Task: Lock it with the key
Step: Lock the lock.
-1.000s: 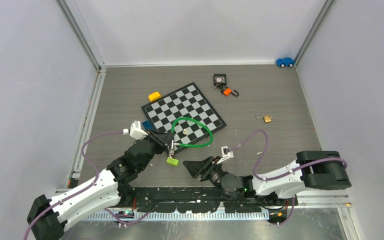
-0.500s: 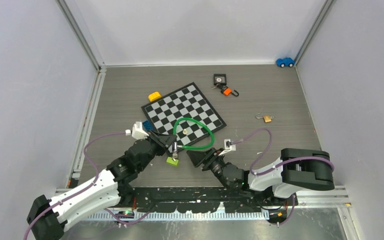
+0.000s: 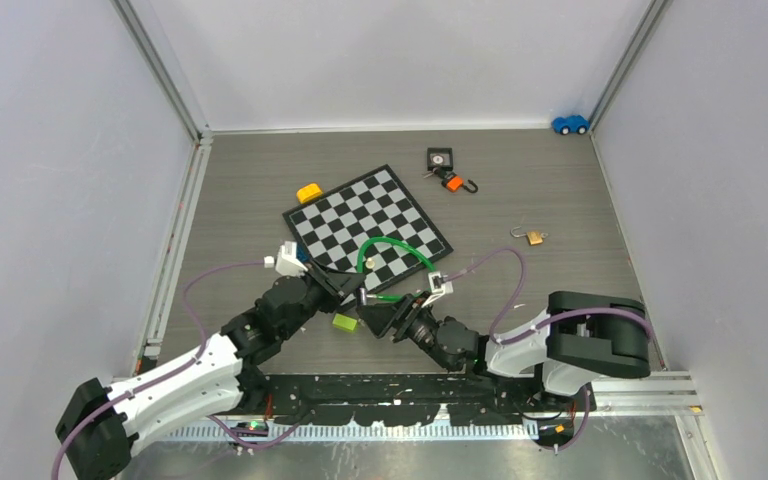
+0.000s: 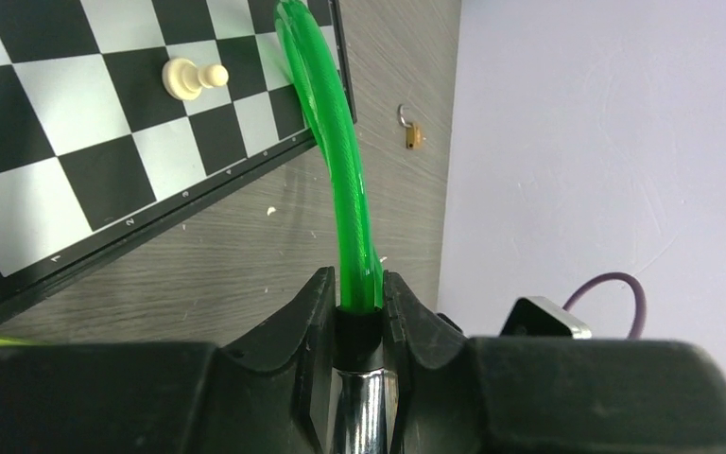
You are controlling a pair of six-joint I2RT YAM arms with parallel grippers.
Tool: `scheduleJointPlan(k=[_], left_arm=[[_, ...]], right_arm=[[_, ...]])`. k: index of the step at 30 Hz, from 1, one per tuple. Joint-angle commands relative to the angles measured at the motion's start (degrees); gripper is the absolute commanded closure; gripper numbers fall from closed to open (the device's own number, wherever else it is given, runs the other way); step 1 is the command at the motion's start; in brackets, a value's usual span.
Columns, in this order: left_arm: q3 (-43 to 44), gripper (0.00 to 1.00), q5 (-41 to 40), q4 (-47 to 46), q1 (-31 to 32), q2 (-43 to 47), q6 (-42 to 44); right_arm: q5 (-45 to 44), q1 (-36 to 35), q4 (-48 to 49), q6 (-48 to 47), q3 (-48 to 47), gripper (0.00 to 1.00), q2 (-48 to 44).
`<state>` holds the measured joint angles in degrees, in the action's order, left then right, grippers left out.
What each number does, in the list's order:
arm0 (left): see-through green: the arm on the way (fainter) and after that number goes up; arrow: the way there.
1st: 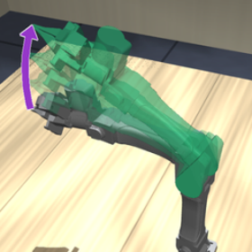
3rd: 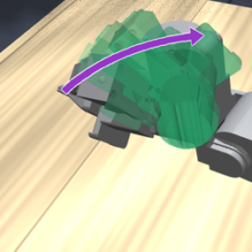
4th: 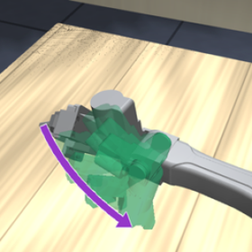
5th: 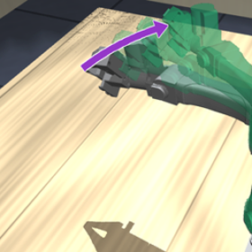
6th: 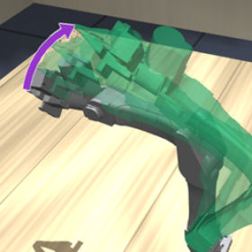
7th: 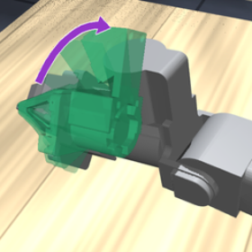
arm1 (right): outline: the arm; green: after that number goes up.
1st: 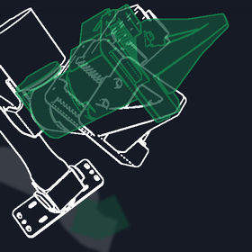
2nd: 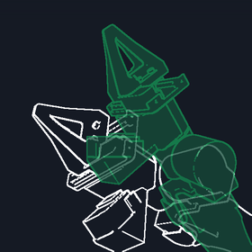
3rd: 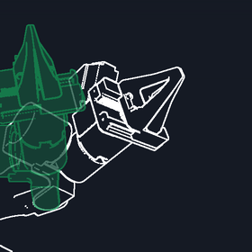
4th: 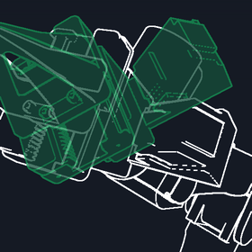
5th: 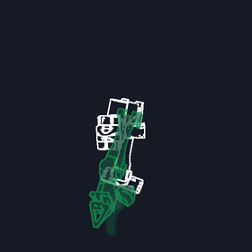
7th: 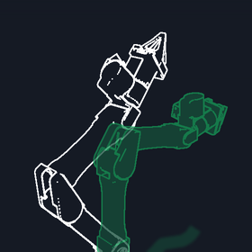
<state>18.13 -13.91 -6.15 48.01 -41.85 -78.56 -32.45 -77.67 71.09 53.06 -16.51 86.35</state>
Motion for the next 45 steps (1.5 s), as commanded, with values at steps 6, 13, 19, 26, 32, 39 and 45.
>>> scheduleJointPlan(k=[6,13,19,26,32,39,45], left_arm=[[0.6,1.00,3.5,-7.5,0.2,0.4,-2.1],[-0.8,1.00,4.9,-8.1,0.5,0.0,-3.2],[-1.2,1.00,5.7,-8.8,1.3,-0.5,-3.3],[-2.0,1.00,5.4,-9.7,1.3,-0.8,-3.4],[-3.6,0.57,5.2,-14.8,1.3,-3.6,-3.6],[-3.7,0.43,3.5,-16.9,1.3,-5.7,-2.9],[-3.7,0.45,0.0,-15.6,1.3,-4.2,-1.4]], right_arm=[[0.3,1.6,9.9,0.1,-1.8,0.30,4.8],[1.4,3.1,11.1,-0.5,-2.6,0.35,5.1],[2.8,4.3,11.3,-0.4,-2.8,0.57,4.9],[2.7,4.6,11.3,1.1,-1.8,0.95,5.2],[4.5,4.6,11.3,1.7,-1.0,1.00,5.4],[7.1,4.6,11.3,2.7,1.5,1.00,4.5],[9.8,4.6,11.3,2.7,3.5,1.00,3.4]])
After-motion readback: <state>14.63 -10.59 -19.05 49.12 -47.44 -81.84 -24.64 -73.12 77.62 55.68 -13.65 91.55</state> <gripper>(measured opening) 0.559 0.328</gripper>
